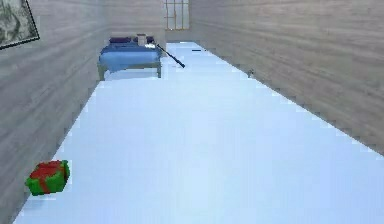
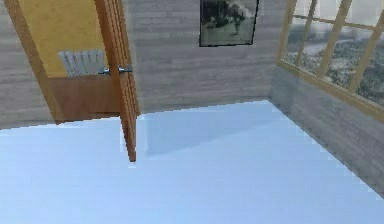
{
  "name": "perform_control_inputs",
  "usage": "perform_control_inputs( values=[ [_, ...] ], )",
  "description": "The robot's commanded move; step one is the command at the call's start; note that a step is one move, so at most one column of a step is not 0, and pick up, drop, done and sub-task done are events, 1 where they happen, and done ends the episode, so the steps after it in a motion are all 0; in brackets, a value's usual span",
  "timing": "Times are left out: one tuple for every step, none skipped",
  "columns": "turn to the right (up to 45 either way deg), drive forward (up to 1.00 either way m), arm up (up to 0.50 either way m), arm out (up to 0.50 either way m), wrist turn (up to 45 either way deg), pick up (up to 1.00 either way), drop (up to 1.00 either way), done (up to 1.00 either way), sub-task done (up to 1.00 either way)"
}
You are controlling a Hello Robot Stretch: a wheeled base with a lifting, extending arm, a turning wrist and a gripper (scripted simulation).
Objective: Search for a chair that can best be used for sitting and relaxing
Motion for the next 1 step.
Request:
perform_control_inputs(
  values=[
    [3.0,0.0,0.0,0.0,0.0,0.0,0.0,0.0,0.0]
  ],
)
